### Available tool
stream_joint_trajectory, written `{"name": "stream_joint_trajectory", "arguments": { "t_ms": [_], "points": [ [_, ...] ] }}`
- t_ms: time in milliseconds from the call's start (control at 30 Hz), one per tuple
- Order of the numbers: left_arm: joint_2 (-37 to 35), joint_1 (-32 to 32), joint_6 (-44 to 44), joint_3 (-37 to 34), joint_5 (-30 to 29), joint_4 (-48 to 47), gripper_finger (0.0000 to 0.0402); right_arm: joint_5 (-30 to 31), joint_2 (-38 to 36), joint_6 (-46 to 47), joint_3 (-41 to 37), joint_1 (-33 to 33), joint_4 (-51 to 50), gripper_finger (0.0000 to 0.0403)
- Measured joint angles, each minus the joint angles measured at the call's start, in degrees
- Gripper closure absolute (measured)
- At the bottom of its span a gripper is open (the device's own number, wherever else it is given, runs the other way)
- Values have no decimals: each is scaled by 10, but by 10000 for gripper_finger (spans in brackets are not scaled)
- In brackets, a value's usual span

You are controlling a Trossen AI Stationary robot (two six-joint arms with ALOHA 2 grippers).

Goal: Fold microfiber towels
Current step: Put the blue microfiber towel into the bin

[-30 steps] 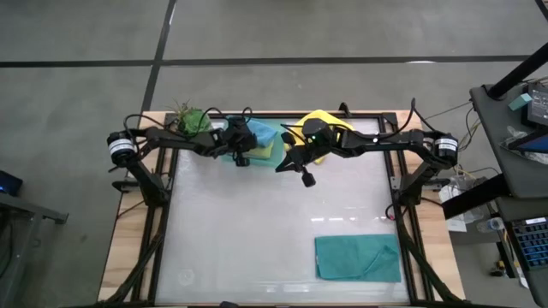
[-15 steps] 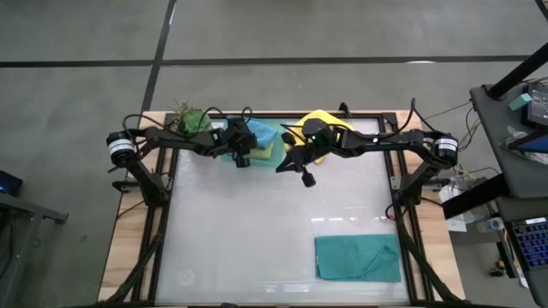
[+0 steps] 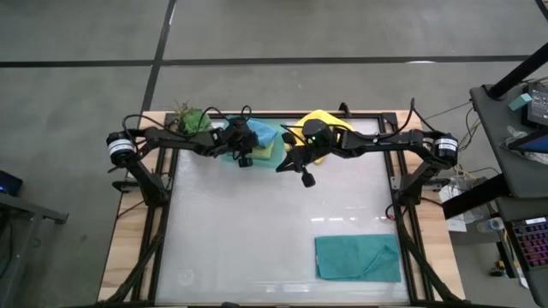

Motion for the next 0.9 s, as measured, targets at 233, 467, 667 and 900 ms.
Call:
{"name": "stream_joint_trajectory", "arguments": {
  "t_ms": [233, 467, 667, 900],
  "points": [
    [0, 0, -14, 2, -3, -4, 394, 1, 0, 0, 0, 0, 0, 394],
    [-55, -14, -17, 10, -36, -17, 400, 1, 0, 0, 0, 0, 0, 394],
    [-73, -24, -44, 8, -37, -45, 400, 1, 0, -3, 0, 0, 0, 394],
    [-11, -24, -2, -1, -88, -9, 401, 1, 0, -3, 0, 0, 0, 394]
  ]
}}
